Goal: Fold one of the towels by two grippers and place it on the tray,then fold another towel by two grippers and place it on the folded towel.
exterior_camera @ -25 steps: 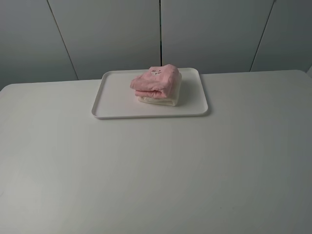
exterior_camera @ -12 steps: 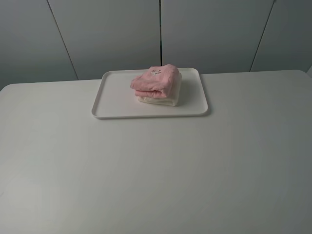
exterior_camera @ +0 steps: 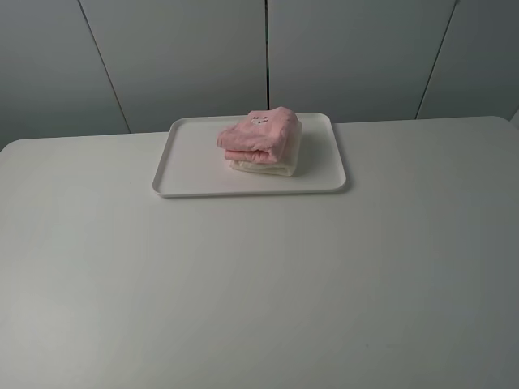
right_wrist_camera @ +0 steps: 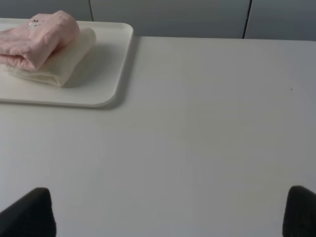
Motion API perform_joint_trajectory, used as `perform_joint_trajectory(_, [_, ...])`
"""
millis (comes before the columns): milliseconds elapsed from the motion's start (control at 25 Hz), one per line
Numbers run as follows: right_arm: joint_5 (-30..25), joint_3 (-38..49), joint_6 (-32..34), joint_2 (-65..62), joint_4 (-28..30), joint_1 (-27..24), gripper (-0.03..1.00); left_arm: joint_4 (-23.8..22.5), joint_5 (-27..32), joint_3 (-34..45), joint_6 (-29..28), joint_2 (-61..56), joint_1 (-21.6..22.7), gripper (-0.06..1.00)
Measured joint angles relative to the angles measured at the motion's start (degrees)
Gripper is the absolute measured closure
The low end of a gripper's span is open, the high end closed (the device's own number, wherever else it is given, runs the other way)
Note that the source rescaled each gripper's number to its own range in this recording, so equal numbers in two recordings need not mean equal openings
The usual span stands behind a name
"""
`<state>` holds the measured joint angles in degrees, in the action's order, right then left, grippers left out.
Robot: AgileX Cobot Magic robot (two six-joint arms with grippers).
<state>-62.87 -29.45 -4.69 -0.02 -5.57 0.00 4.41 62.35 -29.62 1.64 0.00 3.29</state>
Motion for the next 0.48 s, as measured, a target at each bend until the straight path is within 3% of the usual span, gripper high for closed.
perform_joint_trajectory(480, [0.0,0.0,0.0,0.0,0.0,0.0,-0.03,0.0,0.0,0.0,0.0,0.0,0.0,-0.05])
